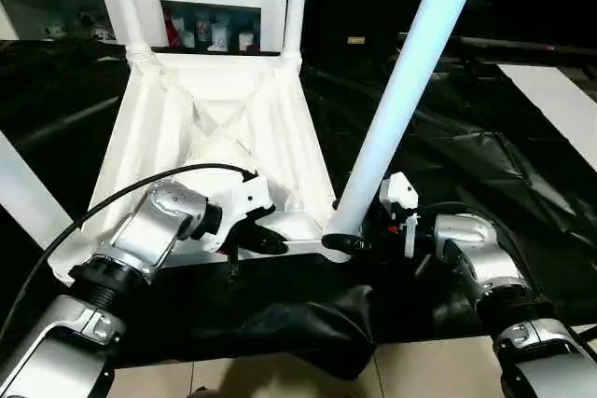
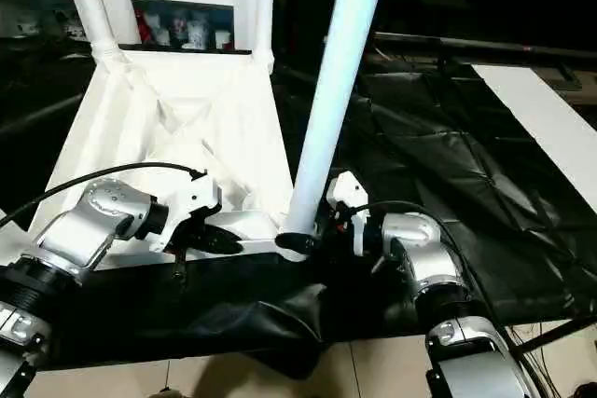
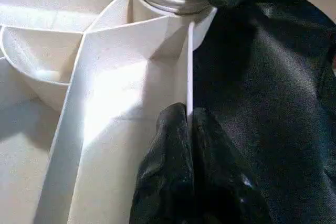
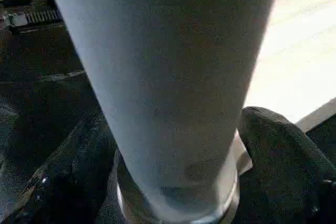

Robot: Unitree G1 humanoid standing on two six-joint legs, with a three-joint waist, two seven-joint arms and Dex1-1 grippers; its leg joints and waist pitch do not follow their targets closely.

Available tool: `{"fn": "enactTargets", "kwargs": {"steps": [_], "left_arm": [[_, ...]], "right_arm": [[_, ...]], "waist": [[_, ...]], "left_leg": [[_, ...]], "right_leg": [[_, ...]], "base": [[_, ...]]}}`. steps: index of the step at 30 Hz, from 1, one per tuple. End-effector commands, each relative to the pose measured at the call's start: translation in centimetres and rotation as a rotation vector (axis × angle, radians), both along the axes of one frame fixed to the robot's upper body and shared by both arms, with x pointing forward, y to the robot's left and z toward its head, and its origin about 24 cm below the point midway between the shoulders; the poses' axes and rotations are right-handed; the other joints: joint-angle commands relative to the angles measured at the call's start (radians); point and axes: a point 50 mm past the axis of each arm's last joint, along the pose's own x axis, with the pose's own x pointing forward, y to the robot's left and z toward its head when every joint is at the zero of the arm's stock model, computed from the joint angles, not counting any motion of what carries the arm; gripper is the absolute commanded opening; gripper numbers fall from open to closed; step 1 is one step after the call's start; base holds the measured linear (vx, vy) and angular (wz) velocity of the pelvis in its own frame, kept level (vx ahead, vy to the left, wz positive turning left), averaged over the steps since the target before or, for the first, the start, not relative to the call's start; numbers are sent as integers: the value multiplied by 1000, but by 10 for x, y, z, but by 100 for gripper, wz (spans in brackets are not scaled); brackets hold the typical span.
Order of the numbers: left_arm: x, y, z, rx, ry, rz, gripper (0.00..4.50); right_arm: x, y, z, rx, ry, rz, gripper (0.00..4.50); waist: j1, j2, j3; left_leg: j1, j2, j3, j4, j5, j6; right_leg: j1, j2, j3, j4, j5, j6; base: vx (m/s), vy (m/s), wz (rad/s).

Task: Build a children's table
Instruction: Rotate leg to tighten

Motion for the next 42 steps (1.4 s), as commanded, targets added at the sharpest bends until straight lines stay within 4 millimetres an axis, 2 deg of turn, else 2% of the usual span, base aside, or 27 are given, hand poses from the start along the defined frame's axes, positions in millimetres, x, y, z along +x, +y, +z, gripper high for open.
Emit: {"fn": "enactTargets", "kwargs": {"steps": [1,8,10,12,14,18,21,23,24,25,26,27,28,29,30,31,35,38,41,42], "left_arm": [[-6,-9,-3,-3,38,-67,0],[-7,-9,-4,-1,43,-64,0],[-8,-8,-5,1,45,-62,0],[-8,-8,-5,2,45,-60,0],[-8,-8,-5,1,46,-57,0],[-8,-7,-7,9,50,-44,0],[-4,-8,-9,8,44,5,0],[7,-12,-12,11,-3,119,0],[13,-15,-13,9,-31,191,0],[16,-17,-13,7,-44,226,0],[20,-21,-14,-5,-51,272,0],[21,-22,-14,-7,-52,281,0],[28,-29,-16,-23,-64,370,0],[31,-34,-17,-28,-67,420,0],[32,-35,-17,-28,-67,424,0],[35,-39,-17,-30,-76,471,0],[44,-59,-18,-42,-103,578,0],[45,-65,-20,-10,-124,557,0],[45,-62,-21,14,-133,543,0],[45,-61,-22,19,-134,540,0]], "right_arm": [[-4,-1,-1,-2,18,30,380],[-6,-3,-3,-10,52,52,345],[-6,-4,-2,-15,51,49,314],[-5,-4,-2,-14,52,46,308],[-5,-5,-2,-17,54,47,282],[-7,-4,-5,-30,61,45,271],[-4,-5,-10,-46,56,-23,267],[3,-5,-17,-50,55,-180,266],[7,-5,-21,-54,59,-284,266],[9,-5,-23,-57,62,-334,266],[12,-4,-25,-42,77,-402,266],[12,-4,-25,-38,80,-411,265],[17,-2,-29,-23,106,-544,265],[20,-1,-31,-22,121,-620,265],[20,-1,-32,-22,122,-624,265],[22,1,-34,-33,127,-693,265],[31,5,-39,-90,149,-974,264],[36,23,-30,-93,67,-912,264],[37,29,-21,-17,9,-848,264],[37,29,-19,3,-1,-834,299]], "waist": [[-5,8,-56],[-3,2,-58],[-3,2,-58],[-3,2,-58],[-2,3,-58],[-2,2,-59],[-3,4,-57],[-4,4,-54],[-7,5,-48],[-13,4,-41],[-15,2,-45],[-15,1,-46],[-18,0,-48],[-21,4,-47],[-23,2,-47],[-24,2,-51],[-30,3,-54],[-27,1,-59],[-23,0,-62],[-21,0,-62]], "left_leg": [[15,15,1,-65,-193,30],[14,14,3,-62,-160,42],[14,14,3,-62,-156,42],[14,14,2,-62,-157,41],[14,14,2,-62,-158,40],[14,13,3,-61,-151,40],[15,13,3,-61,-156,37],[16,13,2,-63,-185,25],[20,13,2,-66,-229,9],[24,11,-2,-68,-291,-12],[23,9,-8,-69,-313,-25],[21,8,-10,-69,-311,-26],[20,9,-12,-71,-302,-24],[22,7,-10,-70,-305,-24],[23,6,-10,-69,-306,-25],[21,5,-11,-68,-298,-24],[19,1,-6,-64,-273,-14],[14,-2,-3,-61,-240,9],[9,-2,0,-58,-192,44],[10,-2,2,-57,-186,51]], "right_leg": [[49,-64,39,-65,-163,-221],[51,-64,39,-61,-134,-227],[50,-64,39,-61,-134,-225],[50,-64,38,-61,-136,-225],[50,-64,38,-62,-140,-222],[51,-64,38,-60,-130,-224],[50,-63,38,-61,-134,-226],[46,-65,38,-67,-181,-217],[41,-65,38,-76,-253,-206],[37,-66,36,-88,-368,-181],[42,-69,34,-92,-442,-150],[42,-69,34,-93,-453,-141],[43,-69,35,-93,-445,-130],[37,-67,36,-95,-434,-133],[36,-65,35,-95,-434,-133],[39,-65,35,-93,-414,-136],[37,-62,37,-89,-347,-143],[43,-60,38,-84,-271,-151],[51,-61,39,-77,-202,-167],[51,-62,39,-77,-192,-170]], "base": [[0,0,0],[0,0,0],[0,0,0],[0,0,0],[0,0,0],[0,0,0],[0,0,0],[0,0,0],[0,0,0],[0,0,0],[0,0,0],[0,0,0],[0,0,0],[0,0,0],[0,0,0],[0,0,0],[0,0,0],[0,0,0],[0,0,0],[0,0,0]]}}
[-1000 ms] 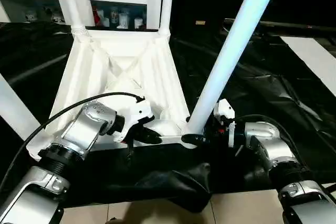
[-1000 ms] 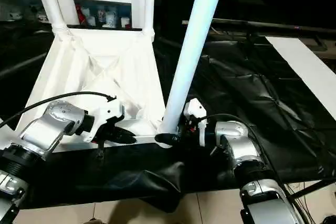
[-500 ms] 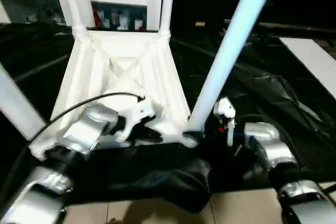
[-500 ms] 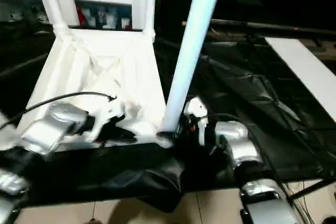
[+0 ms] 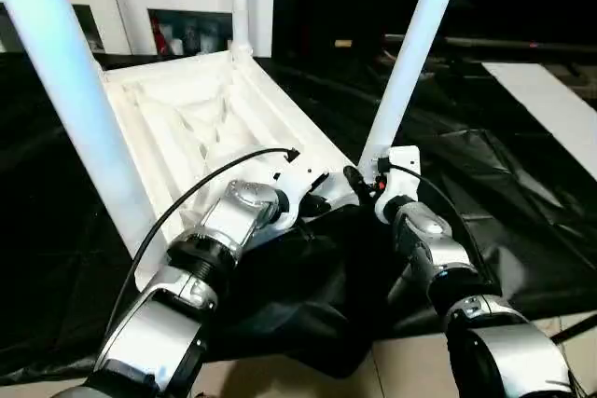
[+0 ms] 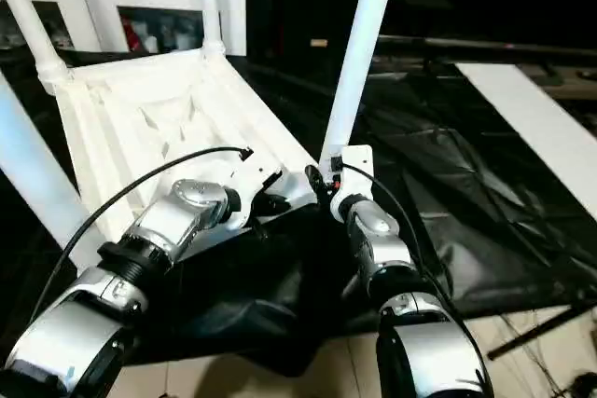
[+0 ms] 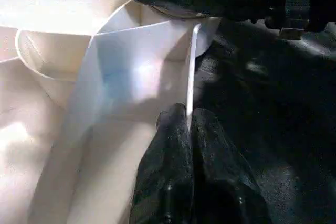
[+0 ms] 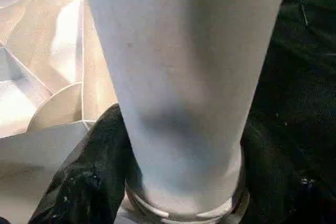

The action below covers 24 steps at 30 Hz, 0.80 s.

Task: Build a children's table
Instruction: Rotate leg to tighten

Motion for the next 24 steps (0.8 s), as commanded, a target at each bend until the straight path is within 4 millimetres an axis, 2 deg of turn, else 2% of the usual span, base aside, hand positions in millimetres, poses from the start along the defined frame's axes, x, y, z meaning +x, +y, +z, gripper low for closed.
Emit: {"fn": "enactTargets", "kwargs": {"steps": [1,3,4,5,8,9,11,12,13,15,16,17,18,20,22,24], "left_arm": [[4,21,-8,62,-15,87,0],[4,22,-8,69,-14,80,0],[4,26,-8,83,-16,64,0],[3,27,-8,81,-15,47,0],[-2,30,-6,65,-1,-53,0],[-5,32,-7,50,29,-71,0],[-10,35,-8,36,61,-114,0],[-13,37,-7,27,73,-158,0],[-20,43,-7,29,85,-242,0],[-25,47,-6,26,103,-299,0],[-28,51,-5,28,120,-325,0],[-32,55,-4,29,128,-378,0],[-35,58,-3,26,144,-402,0],[-41,63,1,-2,166,-470,0],[-42,65,2,-11,171,-468,0],[-41,67,3,-3,165,-452,0]], "right_arm": [[-7,12,2,5,-75,171,320],[-7,13,4,34,-88,201,337],[-7,10,9,51,-120,241,357],[-7,9,12,60,-130,266,357],[-9,1,17,96,-126,373,380],[-10,-2,17,73,-128,412,388],[-12,-7,18,50,-124,469,409],[-14,-10,18,47,-112,508,417],[-20,-18,17,17,-83,619,426],[-25,-23,16,-4,-55,702,436],[-30,-26,15,-21,-36,767,436],[-36,-30,14,-36,-8,852,436],[-40,-33,14,-51,4,893,436],[-45,-36,13,-63,27,950,436],[-45,-35,13,-64,22,959,436],[-45,-34,12,-62,23,965,436]], "waist": [[6,-8,-56],[6,-8,-55],[1,-8,-53],[-6,-7,-51],[-13,-8,-50],[-13,-8,-51],[-12,-5,-53],[-13,-6,-53],[-12,-5,-55],[-9,-6,-55],[-5,-7,-55],[1,-5,-53],[0,-8,-52],[4,-7,-49],[8,-6,-47],[13,-7,-44]], "left_leg": [[-2,5,4,-54,-171,64],[-3,6,4,-54,-171,72],[-9,5,2,-57,-182,73],[-13,6,-3,-62,-197,63],[-8,9,-4,-60,-216,60],[-6,10,-4,-60,-215,60],[-2,14,-2,-58,-194,64],[-4,13,-1,-57,-182,66],[-3,13,1,-56,-164,72],[-4,14,2,-54,-146,92],[0,16,4,-53,-143,98],[3,17,3,-55,-154,99],[3,19,5,-56,-159,100],[4,20,3,-59,-178,84],[13,21,4,-62,-218,50],[15,22,5,-63,-234,37]], "right_leg": [[47,-62,35,-75,-174,-184],[48,-60,33,-75,-170,-189],[51,-61,31,-76,-192,-186],[55,-62,26,-82,-251,-168],[49,-63,28,-88,-290,-171],[48,-63,28,-87,-284,-177],[47,-64,31,-80,-229,-210],[48,-63,31,-77,-209,-217],[49,-62,32,-72,-160,-233],[51,-58,31,-67,-112,-249],[49,-59,32,-65,-92,-259],[47,-59,31,-66,-105,-260],[47,-61,33,-67,-110,-258],[45,-62,32,-69,-152,-247],[35,-63,34,-76,-221,-235],[33,-63,36,-78,-243,-229]], "base": [[0,0,0],[0,0,0],[0,0,0],[0,0,0],[0,0,0],[0,0,0],[0,0,0],[0,0,0],[0,0,0],[0,0,0],[0,0,0],[0,0,0],[0,0,0],[0,0,0],[0,0,0],[0,0,0]]}}
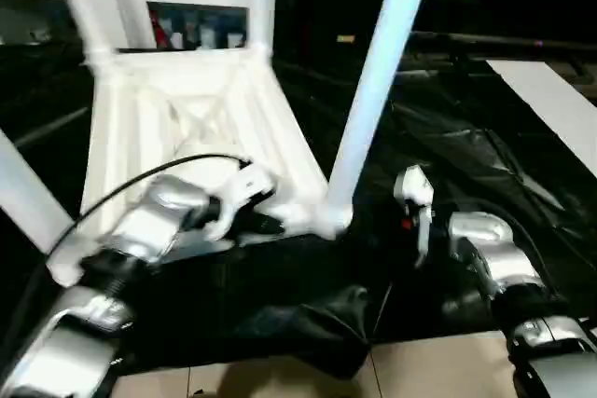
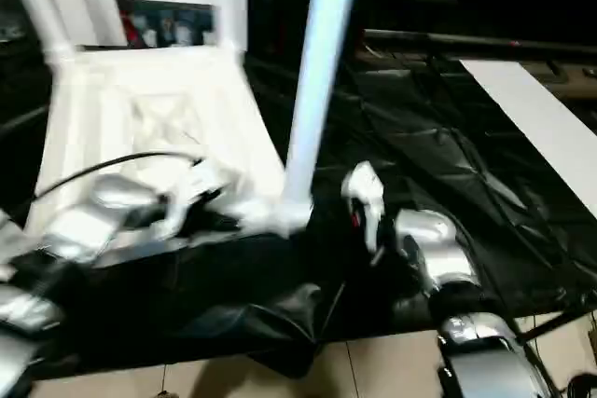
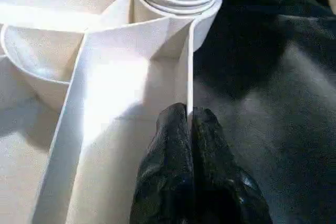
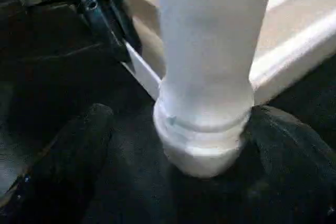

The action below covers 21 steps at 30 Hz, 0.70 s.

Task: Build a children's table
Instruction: Rotate leg to tighten

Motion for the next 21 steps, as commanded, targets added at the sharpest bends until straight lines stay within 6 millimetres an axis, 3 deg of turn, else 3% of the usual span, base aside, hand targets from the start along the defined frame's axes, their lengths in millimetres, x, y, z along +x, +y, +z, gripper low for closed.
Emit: {"fn": "enactTargets", "kwargs": {"steps": [1,4,9,11,17,21], "left_arm": [[-8,-11,-9,-1,57,-57,0],[-9,-9,-8,-4,61,-57,0],[-11,-7,-7,-1,69,-68,0],[-11,-6,-7,-1,72,-69,0],[-10,-6,-6,1,68,-66,0],[-10,-6,-6,2,65,-61,0]], "right_arm": [[0,2,1,-11,-6,24,436],[1,7,4,13,-8,29,436],[0,9,4,15,16,50,421],[0,9,3,14,21,43,387],[3,10,0,-6,15,11,344],[4,12,-1,-5,15,4,315]], "waist": [[-5,4,-48],[-4,2,-52],[-4,3,-56],[-4,2,-57],[-4,4,-55],[-4,5,-57]], "left_leg": [[18,18,3,-63,-237,34],[13,17,0,-64,-215,26],[11,14,3,-60,-161,42],[11,14,3,-59,-154,44],[11,15,3,-60,-173,33],[12,14,3,-59,-160,32]], "right_leg": [[37,-64,39,-77,-250,-222],[42,-65,39,-72,-229,-210],[47,-62,39,-63,-138,-228],[48,-62,39,-61,-124,-233],[48,-64,39,-64,-161,-227],[49,-62,39,-61,-131,-232]], "base": [[0,0,0],[0,0,0],[0,0,0],[0,0,0],[0,0,0],[0,0,0]]}}
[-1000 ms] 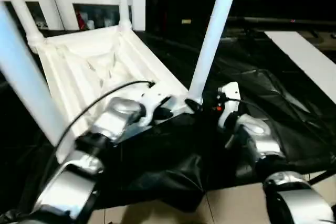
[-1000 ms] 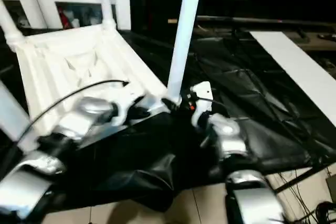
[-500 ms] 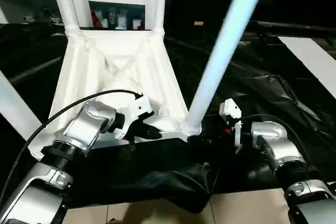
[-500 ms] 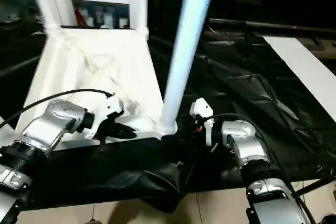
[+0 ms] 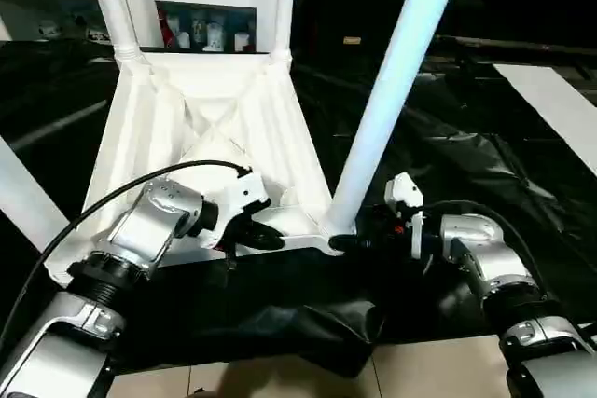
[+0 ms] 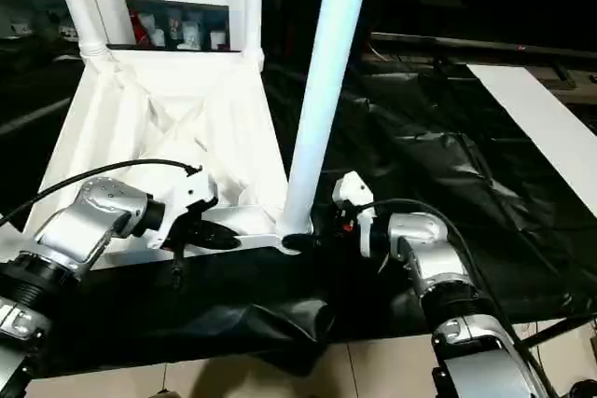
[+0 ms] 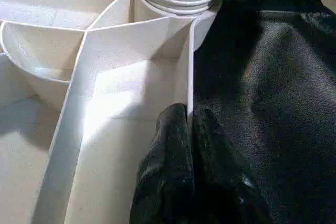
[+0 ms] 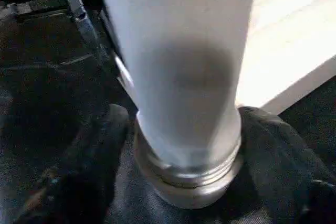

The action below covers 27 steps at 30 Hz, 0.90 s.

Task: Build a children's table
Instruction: Rotate leg to tighten

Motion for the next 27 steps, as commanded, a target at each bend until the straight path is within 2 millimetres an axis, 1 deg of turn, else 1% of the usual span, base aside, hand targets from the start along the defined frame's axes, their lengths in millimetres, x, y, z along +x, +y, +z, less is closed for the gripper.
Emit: {"fn": "enactTargets", "kwargs": {"steps": [1,5,8,10,11,12,13,14,15,17,18,19,20,21,22,24,25,26,27], "left_arm": [[-6,-9,-7,0,50,-48,0],[-6,-7,-7,3,51,-44,0],[-5,-6,-8,10,51,-33,0],[-3,-6,-10,22,50,4,0],[-2,-7,-11,26,48,15,0],[-1,-7,-12,32,42,30,0],[5,-11,-15,45,10,98,0],[5,-11,-15,45,9,98,0],[8,-13,-16,47,-7,136,0],[17,-20,-17,50,-50,241,0],[21,-25,-18,49,-64,296,0],[26,-35,-19,43,-87,358,0],[27,-36,-19,41,-88,364,0],[28,-48,-21,34,-88,393,0],[29,-53,-22,29,-88,403,0],[30,-61,-23,29,-98,416,0],[30,-66,-25,37,-105,414,0],[29,-66,-25,37,-105,413,0],[29,-69,-26,42,-107,407,0]], "right_arm": [[0,3,-1,-15,0,16,305],[0,5,-2,-18,3,20,276],[-1,6,-5,-24,8,14,269],[1,6,-11,-37,11,-61,265],[1,6,-12,-41,10,-86,265],[3,6,-14,-43,9,-123,265],[6,7,-18,-41,9,-217,265],[6,7,-18,-41,9,-218,264],[8,7,-20,-42,8,-268,264],[13,9,-24,-39,14,-402,264],[16,11,-26,-40,17,-481,263],[21,14,-28,-49,30,-620,263],[22,14,-29,-51,32,-640,263],[27,16,-31,-65,56,-792,263],[29,18,-32,-71,69,-838,263],[31,24,-32,-67,80,-887,263],[33,30,-31,-67,74,-904,263],[33,30,-31,-68,72,-903,263],[34,34,-29,-80,48,-890,263]], "waist": [[-3,8,-58],[-3,7,-58],[-3,7,-57],[-5,9,-56],[-7,9,-53],[-7,9,-52],[-9,9,-49],[-13,7,-44],[-15,8,-45],[-21,8,-45],[-24,7,-44],[-28,10,-44],[-31,8,-45],[-32,8,-45],[-35,9,-48],[-37,9,-50],[-35,7,-50],[-35,7,-50],[-33,9,-50]], "left_leg": [[11,13,0,-58,-157,34],[11,13,0,-58,-158,37],[11,13,0,-58,-164,35],[11,13,0,-59,-167,30],[12,13,0,-60,-190,24],[13,13,-1,-61,-205,18],[15,13,-3,-64,-238,8],[17,12,-4,-66,-271,-5],[18,12,-9,-66,-296,-17],[19,11,-13,-67,-314,-23],[17,9,-12,-65,-318,-25],[18,9,-14,-66,-326,-34],[19,7,-17,-67,-342,-38],[18,7,-18,-67,-341,-42],[14,5,-19,-67,-338,-42],[12,5,-20,-66,-345,-35],[18,2,-14,-62,-352,-21],[18,2,-14,-62,-352,-21],[15,2,-14,-63,-345,-15]], "right_leg": [[49,-63,38,-61,-123,-235],[50,-63,38,-61,-124,-236],[50,-63,38,-62,-135,-234],[49,-63,38,-62,-142,-234],[46,-63,38,-66,-173,-230],[45,-64,38,-69,-199,-225],[44,-65,38,-76,-260,-211],[40,-66,37,-84,-332,-191],[40,-67,36,-87,-388,-172],[37,-68,35,-92,-424,-160],[35,-65,36,-92,-432,-156],[31,-65,35,-94,-442,-151],[31,-64,32,-96,-464,-140],[32,-66,32,-95,-469,-134],[33,-65,31,-95,-461,-127],[33,-63,30,-94,-436,-122],[25,-61,34,-97,-415,-125],[25,-61,34,-97,-415,-125],[28,-62,34,-97,-404,-127]], "base": [[0,0,0],[0,0,0],[0,0,0],[0,0,0],[0,0,0],[0,0,0],[0,0,0],[0,0,0],[0,0,0],[0,0,0],[0,0,0],[0,0,0],[0,0,0],[0,0,0],[0,0,0],[0,0,0],[0,0,0],[0,0,0],[0,0,0]]}}
